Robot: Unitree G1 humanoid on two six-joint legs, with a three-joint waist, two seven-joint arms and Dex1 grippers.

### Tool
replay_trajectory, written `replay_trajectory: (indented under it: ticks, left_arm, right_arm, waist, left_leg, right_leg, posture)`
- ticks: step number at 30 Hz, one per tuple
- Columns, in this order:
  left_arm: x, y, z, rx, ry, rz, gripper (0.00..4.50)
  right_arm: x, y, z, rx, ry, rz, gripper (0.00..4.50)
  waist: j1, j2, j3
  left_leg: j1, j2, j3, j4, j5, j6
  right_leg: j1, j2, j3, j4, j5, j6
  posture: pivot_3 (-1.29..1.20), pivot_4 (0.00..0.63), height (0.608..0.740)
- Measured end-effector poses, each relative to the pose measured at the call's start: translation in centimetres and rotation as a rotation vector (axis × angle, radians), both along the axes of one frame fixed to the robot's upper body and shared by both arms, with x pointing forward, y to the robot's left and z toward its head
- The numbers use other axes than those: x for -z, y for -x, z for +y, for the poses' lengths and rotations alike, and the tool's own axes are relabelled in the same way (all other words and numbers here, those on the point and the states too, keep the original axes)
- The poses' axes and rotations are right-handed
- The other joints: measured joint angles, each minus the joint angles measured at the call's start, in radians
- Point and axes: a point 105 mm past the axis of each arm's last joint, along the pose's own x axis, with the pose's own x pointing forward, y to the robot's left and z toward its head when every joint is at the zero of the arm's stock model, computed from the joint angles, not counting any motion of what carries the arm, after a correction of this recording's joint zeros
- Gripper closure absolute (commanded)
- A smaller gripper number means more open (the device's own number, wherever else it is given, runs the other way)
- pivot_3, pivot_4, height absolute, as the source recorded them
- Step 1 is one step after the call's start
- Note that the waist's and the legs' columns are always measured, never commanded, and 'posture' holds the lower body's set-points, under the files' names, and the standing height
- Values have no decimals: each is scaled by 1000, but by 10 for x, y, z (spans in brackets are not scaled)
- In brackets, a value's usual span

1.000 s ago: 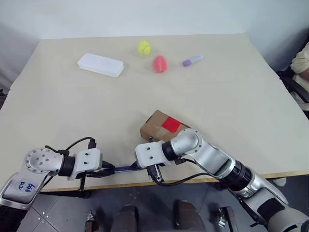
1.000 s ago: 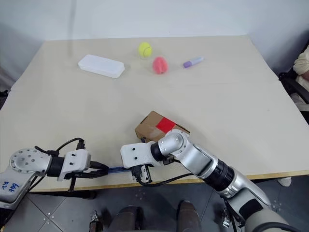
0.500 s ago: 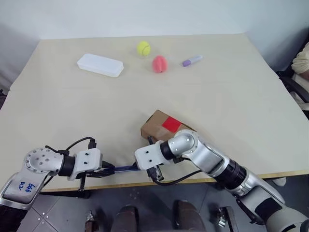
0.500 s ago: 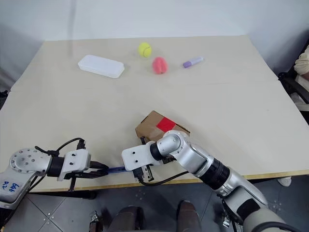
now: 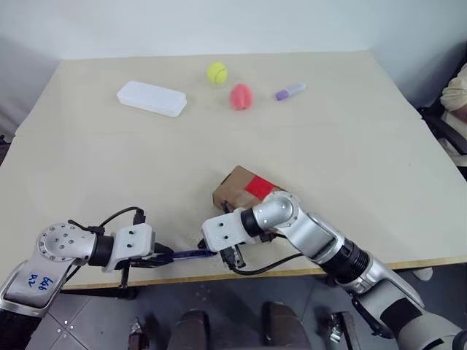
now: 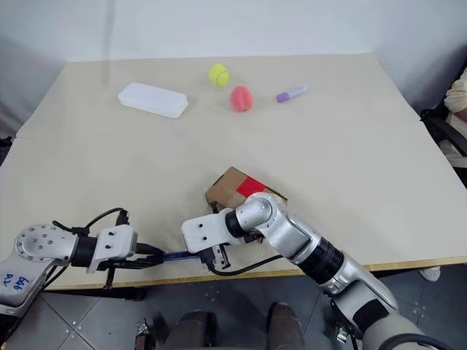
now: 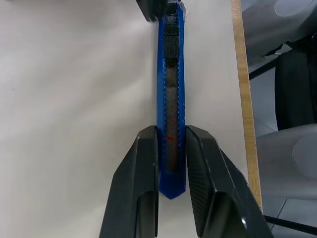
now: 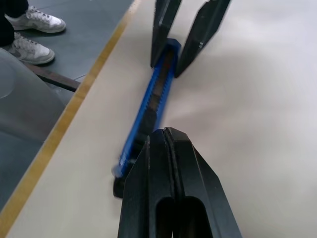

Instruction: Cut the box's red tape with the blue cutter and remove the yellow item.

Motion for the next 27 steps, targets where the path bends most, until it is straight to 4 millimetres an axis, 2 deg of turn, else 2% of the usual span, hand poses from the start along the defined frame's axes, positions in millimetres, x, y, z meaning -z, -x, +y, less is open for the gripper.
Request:
replay_trajectory:
  ticks: [8,27]
  left_arm:
    - [0,0,-1,-4,4,1,4062]
    - [1,0,-1,-22,7,7,4062]
  right_arm:
    - [8,3,-6,-12,39,16,4478]
    - [16,6,21,-77,10,17,4478]
  waist:
    - [0,0,0]
    - [-1,1,-1]
  left_leg:
    - [0,0,0,0,0,0]
    - [2,0,1,0,0,0]
  right_leg:
    - [0,0,0,0,0,0]
    - [1,0,0,1,0,0]
  posture:
    - [0,150,740]
    - [0,150,740]
